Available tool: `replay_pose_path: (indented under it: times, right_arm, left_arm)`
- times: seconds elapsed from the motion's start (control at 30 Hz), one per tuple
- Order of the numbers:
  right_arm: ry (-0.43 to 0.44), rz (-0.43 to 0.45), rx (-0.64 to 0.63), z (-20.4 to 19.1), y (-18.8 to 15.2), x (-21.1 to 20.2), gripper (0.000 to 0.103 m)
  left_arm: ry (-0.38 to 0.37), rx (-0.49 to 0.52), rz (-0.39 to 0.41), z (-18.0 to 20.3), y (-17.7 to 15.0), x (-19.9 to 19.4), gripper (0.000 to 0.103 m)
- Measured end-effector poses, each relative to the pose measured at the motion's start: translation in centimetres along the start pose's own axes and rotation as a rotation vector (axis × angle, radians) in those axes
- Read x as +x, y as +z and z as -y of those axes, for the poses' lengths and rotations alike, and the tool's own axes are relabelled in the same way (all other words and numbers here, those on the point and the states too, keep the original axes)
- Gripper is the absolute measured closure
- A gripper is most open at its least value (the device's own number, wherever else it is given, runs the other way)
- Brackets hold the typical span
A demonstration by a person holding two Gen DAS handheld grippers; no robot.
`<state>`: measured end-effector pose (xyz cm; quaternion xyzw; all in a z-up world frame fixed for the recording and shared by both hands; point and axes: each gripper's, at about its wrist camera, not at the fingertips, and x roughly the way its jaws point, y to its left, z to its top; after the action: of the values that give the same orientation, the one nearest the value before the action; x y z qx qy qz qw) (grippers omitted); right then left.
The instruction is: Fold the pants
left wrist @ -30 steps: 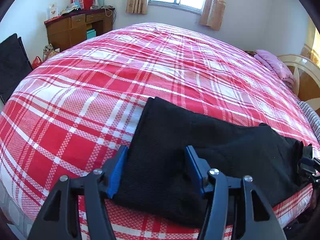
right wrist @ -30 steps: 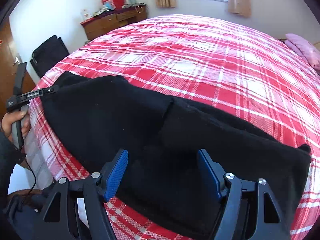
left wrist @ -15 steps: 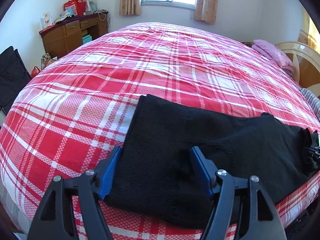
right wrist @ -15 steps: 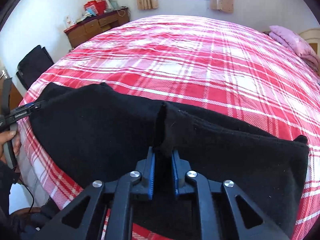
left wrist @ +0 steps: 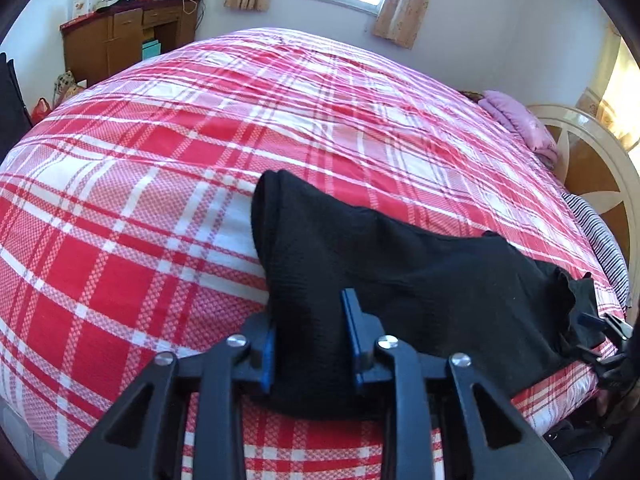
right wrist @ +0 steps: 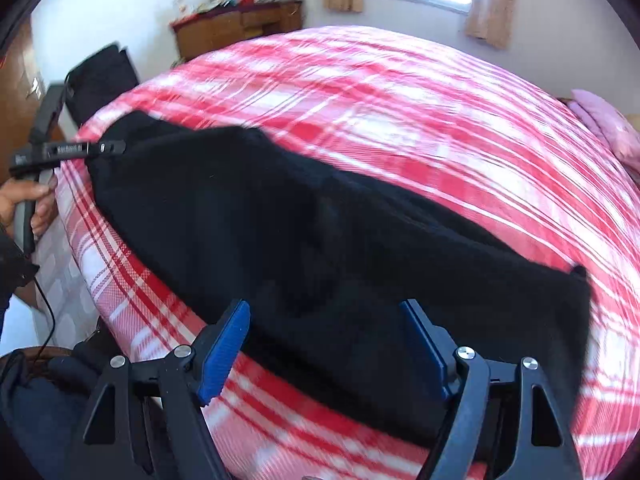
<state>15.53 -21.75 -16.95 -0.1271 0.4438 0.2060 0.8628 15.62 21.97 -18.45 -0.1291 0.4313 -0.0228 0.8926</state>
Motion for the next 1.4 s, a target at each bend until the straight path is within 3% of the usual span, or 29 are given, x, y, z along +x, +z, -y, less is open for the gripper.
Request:
replay_pose_path:
  times: [0.13, 0.2, 0.27, 0.33, 0.37, 0.53, 0.7, 0.83, 1.0, 1.17, 1.4]
  right_arm:
    - [0.057, 0.077, 0.142, 6.3, -3.0, -3.7, 0.025]
    - [0.040, 0.096, 0.238, 9.7, -4.6, -4.9, 0.025]
    - [-0.010, 0.030, 0.271, 12.0, -6.1, -4.1, 0.025]
    - [-0.035, -0.008, 0.237, 12.8, -7.2, -2.8, 0.025]
    - [-0.038, 0.049, 0.230, 12.8, -7.5, -3.2, 0.025]
    - [-0.009, 0.133, 0.270, 13.2, -7.3, -5.4, 0.025]
    - [0.014, 0.242, 0.344, 15.0, -7.2, -8.1, 0.025]
    - [-0.016, 0.293, 0.427, 16.8, -7.0, -8.9, 0.025]
    - [-0.059, 0.280, 0.603, 20.7, -8.3, -8.9, 0.025]
    - [-0.110, 0.296, 0.736, 24.0, -9.9, -9.5, 0.025]
    - [-0.124, 0.323, 0.730, 24.9, -10.0, -10.0, 0.025]
  left_arm:
    - [-0.063, -0.060, 0.006, -0.5, -0.1, -0.3, 0.077]
    - [-0.096, -0.081, 0.013, -0.7, 0.2, -1.0, 0.077]
    - [-0.100, -0.065, 0.026, -0.4, 0.5, -1.9, 0.077]
    - [-0.100, -0.063, 0.023, -0.1, 0.8, -2.3, 0.077]
    - [-0.113, -0.064, 0.020, 0.1, 0.8, -2.4, 0.077]
    - [-0.197, -0.109, 0.021, 0.4, 0.9, -2.9, 0.078]
    - [-0.310, -0.118, 0.100, 1.8, 2.1, -6.5, 0.078]
    - [-0.408, -0.053, 0.145, 5.9, 2.9, -9.4, 0.078]
    - [-0.513, 0.049, 0.131, 13.4, 3.7, -10.9, 0.078]
    - [-0.519, 0.194, 0.059, 22.4, 4.7, -9.0, 0.079]
    - [-0.517, 0.329, -0.074, 31.7, 4.2, -4.0, 0.079]
